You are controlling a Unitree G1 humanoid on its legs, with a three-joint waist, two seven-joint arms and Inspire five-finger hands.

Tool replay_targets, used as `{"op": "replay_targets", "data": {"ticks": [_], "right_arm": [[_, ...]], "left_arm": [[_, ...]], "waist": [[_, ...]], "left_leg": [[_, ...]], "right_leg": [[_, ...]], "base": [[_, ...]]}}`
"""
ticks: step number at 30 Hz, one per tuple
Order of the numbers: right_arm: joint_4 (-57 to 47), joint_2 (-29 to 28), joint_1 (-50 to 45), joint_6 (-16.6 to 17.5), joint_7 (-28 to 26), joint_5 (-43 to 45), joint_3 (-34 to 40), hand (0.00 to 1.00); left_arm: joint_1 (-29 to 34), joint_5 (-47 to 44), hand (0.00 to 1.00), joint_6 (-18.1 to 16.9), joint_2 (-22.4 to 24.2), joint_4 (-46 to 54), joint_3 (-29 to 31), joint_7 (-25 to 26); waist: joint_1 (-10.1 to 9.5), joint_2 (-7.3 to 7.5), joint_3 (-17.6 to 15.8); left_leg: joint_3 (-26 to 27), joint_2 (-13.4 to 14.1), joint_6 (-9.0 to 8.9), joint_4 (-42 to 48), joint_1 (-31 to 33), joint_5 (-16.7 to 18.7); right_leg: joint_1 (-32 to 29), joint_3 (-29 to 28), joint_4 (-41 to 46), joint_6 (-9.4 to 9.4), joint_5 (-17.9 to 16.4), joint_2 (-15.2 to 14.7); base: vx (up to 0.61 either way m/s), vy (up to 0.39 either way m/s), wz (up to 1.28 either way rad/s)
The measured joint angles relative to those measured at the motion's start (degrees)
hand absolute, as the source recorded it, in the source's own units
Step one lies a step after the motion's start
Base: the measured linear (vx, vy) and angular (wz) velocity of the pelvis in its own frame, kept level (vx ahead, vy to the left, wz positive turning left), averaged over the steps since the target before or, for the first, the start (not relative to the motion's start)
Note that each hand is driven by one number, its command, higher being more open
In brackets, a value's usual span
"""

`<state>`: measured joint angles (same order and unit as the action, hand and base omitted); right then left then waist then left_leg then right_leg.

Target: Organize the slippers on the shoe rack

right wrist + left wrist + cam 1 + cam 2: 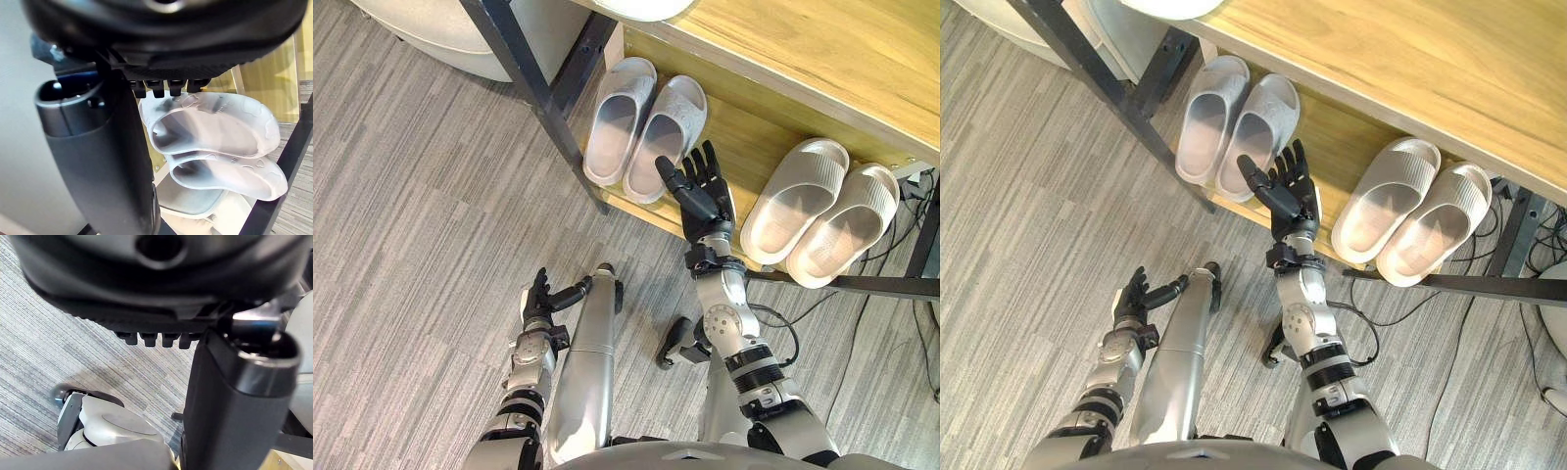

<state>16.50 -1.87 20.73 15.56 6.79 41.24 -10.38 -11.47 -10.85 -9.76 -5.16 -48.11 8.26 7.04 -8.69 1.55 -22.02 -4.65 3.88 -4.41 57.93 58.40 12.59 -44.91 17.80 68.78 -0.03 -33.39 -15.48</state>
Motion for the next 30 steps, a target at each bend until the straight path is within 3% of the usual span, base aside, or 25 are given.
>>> {"op": "replay_targets", "data": {"ticks": [8,17,20,25,30], "right_arm": [[-1.71,-0.38,-4.95,-0.11,0.64,-6.37,0.75,1.0],[-12.92,-0.3,-17.39,-2.5,4.7,-29.27,-1.09,1.0],[-15.53,-0.02,-21.05,-3.16,4.68,-35.41,-3.37,1.0],[-14.86,3.95,-28.02,-3.82,2.25,-44.91,-6.99,1.0],[-9.41,6.25,-30.56,-3.96,-0.02,-51.29,-7.07,1.0]], "left_arm": [[0.12,-0.01,1.0,0.27,-0.03,0.15,0.0,-0.08],[2.15,-1.07,1.0,0.42,-0.06,0.7,-2.61,-0.94],[3.55,-0.19,1.0,0.67,-1.13,0.28,-5.68,-2.02],[4.32,0.83,1.0,1.27,-3.8,-6.49,-12.49,-2.12],[6.38,2.87,1.0,1.62,-3.82,-9.76,-16.25,-2.5]], "waist": [[0.19,0.07,-1.29],[2.28,1.19,-1.12],[3.25,2.16,-0.44],[4.65,4.32,3.68],[6.37,3.88,6.72]], "left_leg": [[0.25,0.24,0.09,-0.91,-3.18,0.06],[2.99,1.76,0.25,-7.84,-14.33,0.0],[4.32,2.15,0.51,-12.64,-20.05,-0.58],[7.27,1.61,0.99,-26.26,-32.07,-3.86],[10.15,0.66,1.56,-38.48,-41.42,-8.05]], "right_leg": [[3.18,-0.03,-1.31,0.14,0.07,0.33],[12.95,-0.95,-9.77,1.28,2.8,1.92],[18.1,-1.19,-15.59,1.93,4.82,2.87],[28.86,-1.53,-30.98,3.41,10.55,4.24],[36.54,-2.31,-43.76,4.59,16.28,5.27]], "base": [[-0.02,0.05,-0.01],[0.02,0.054,-0.12],[0.1,0.05,-0.15],[0.13,0.05,-0.13],[0.14,0.054,-0.2]]}}
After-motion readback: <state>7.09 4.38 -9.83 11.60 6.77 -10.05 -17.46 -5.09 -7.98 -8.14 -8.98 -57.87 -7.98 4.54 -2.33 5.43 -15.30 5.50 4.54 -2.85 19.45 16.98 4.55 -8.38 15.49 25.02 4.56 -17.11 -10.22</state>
